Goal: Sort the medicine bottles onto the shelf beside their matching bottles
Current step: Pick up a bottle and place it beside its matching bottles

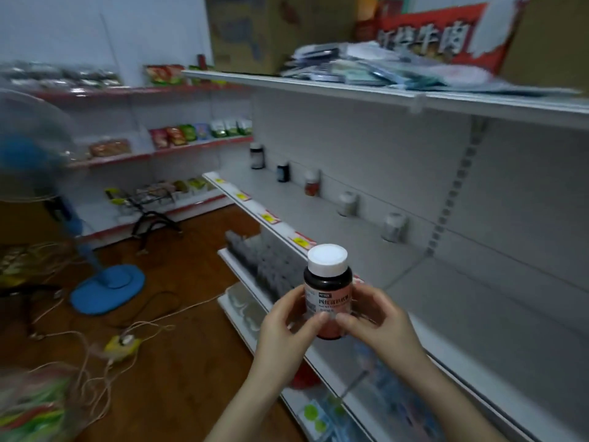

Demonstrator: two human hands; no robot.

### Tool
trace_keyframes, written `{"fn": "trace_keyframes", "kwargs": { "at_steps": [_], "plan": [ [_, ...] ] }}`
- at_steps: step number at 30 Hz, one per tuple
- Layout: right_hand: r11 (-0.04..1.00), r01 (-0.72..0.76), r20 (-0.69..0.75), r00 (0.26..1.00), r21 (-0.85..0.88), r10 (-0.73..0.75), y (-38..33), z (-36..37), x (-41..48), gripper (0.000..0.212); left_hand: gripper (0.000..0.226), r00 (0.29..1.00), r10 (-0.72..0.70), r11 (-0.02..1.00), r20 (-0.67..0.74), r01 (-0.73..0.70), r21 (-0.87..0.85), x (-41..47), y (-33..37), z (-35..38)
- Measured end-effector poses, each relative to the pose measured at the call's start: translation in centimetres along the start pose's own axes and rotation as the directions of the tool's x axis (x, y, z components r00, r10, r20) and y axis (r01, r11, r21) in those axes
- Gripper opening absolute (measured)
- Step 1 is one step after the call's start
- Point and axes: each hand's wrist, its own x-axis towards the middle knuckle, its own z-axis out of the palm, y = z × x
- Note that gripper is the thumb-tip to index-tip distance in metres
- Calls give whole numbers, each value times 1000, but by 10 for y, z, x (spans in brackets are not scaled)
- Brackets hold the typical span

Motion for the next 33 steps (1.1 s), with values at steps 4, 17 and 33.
{"fn": "trace_keyframes", "kwargs": {
  "at_steps": [4,17,33],
  "plan": [
    [1000,12,106,994,-23,-9,5,54,58,40,39,995,14,999,-99,-11,35,38,-17,-53],
    [997,62,299,953,-50,-44,29,195,291,43,43,977,8,975,-214,40,219,235,-84,-202],
    [991,46,151,988,-128,-27,53,358,499,54,43,999,-24,988,-40,30,151,456,-153,-382]
  ]
}}
